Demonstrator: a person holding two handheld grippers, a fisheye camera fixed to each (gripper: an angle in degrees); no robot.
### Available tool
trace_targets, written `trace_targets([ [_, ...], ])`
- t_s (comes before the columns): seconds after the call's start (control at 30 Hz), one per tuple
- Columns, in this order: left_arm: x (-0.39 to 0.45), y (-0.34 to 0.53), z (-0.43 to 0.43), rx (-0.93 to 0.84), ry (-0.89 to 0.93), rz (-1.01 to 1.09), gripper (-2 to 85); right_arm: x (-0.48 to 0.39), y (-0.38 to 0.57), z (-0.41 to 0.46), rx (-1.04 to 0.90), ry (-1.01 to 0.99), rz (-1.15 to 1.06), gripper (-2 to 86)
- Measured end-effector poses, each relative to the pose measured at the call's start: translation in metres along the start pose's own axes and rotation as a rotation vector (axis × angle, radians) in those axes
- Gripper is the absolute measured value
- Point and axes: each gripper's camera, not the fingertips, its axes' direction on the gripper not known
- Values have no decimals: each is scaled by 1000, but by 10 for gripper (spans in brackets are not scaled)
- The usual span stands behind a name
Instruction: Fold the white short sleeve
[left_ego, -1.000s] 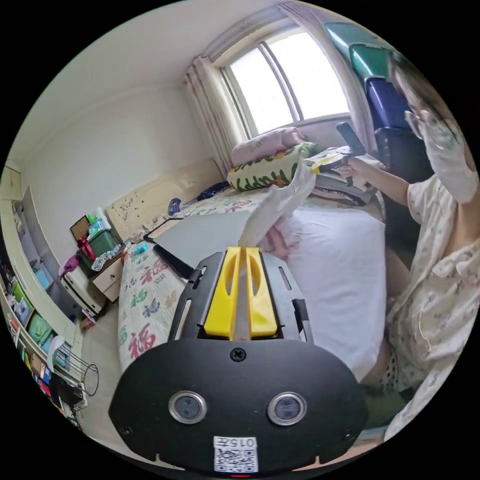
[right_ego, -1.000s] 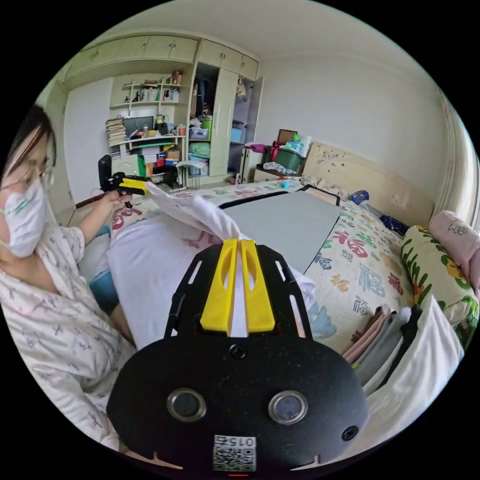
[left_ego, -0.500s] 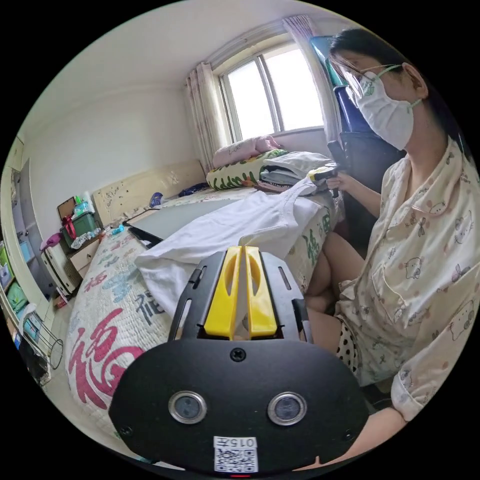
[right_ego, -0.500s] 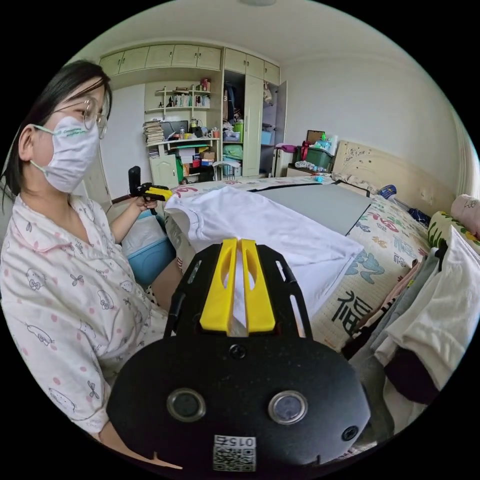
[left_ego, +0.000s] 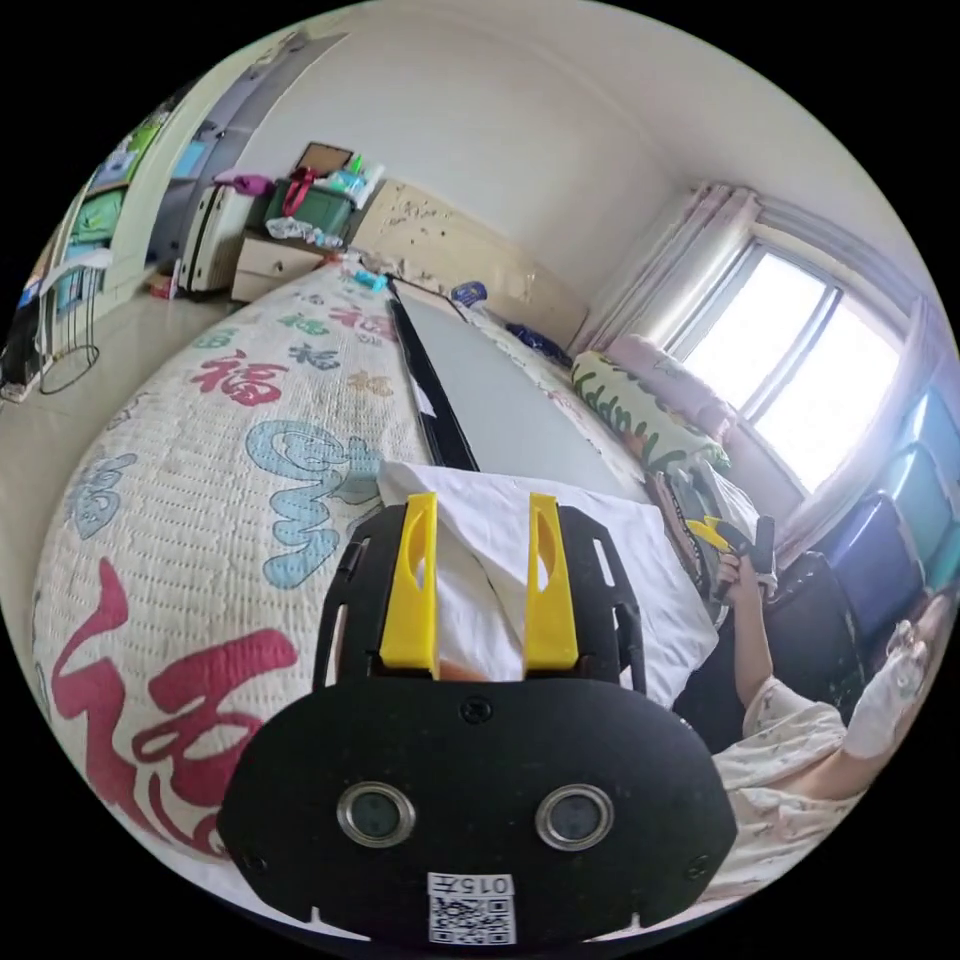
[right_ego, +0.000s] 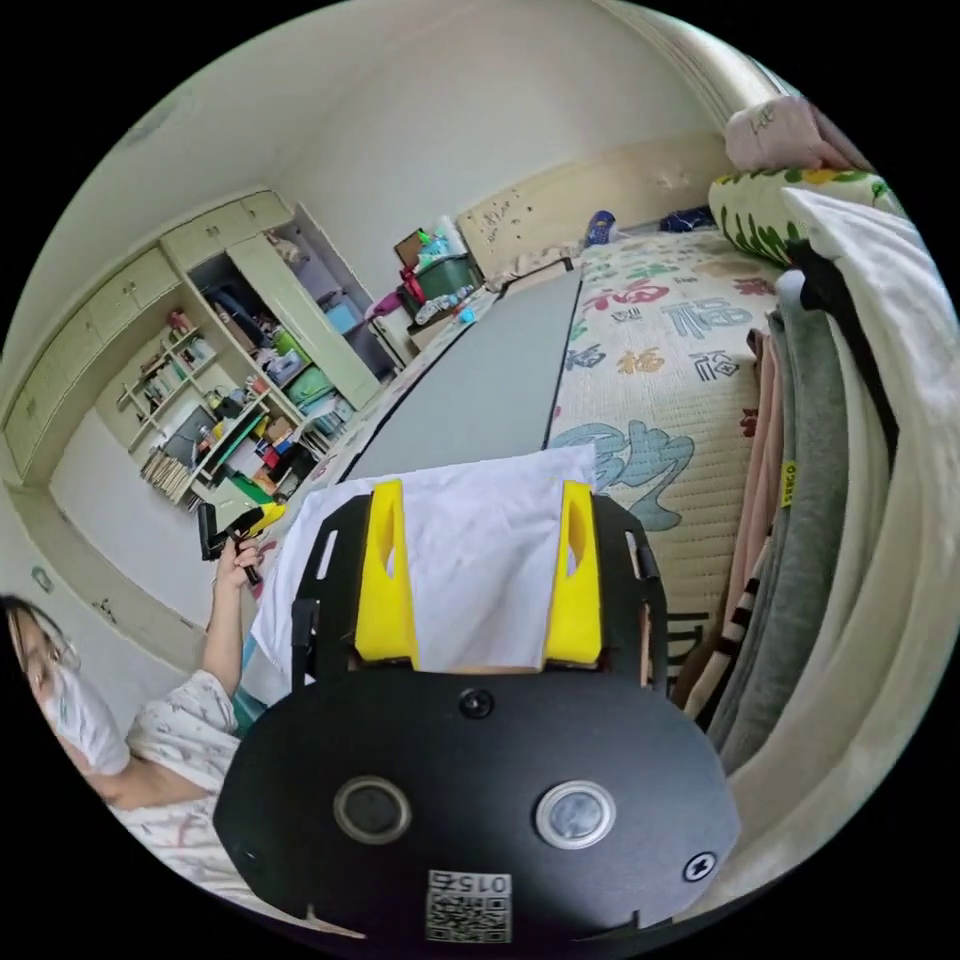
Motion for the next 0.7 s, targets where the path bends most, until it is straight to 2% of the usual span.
trace_targets([
  [0.1,-23,-15,47,-54,-51,-46,131,30,-34,31,-51,17,99,205],
  [0.2,-39,-26,80,-97,-47,-71,121,53,-58,53,-81,23,143,173],
  [0.3,-48,-36,110,-176,-74,-62,64,67,-74,69,-95,-29,149,95],
  [0.33,-53,-38,120,-206,-59,-61,18,69,-78,73,-80,-13,146,52],
  [0.4,-57,-37,125,-190,-28,-46,8,73,-81,74,-43,12,145,31],
  [0.7,-53,-42,106,-7,-134,31,-4,88,-102,99,66,-14,173,7],
])
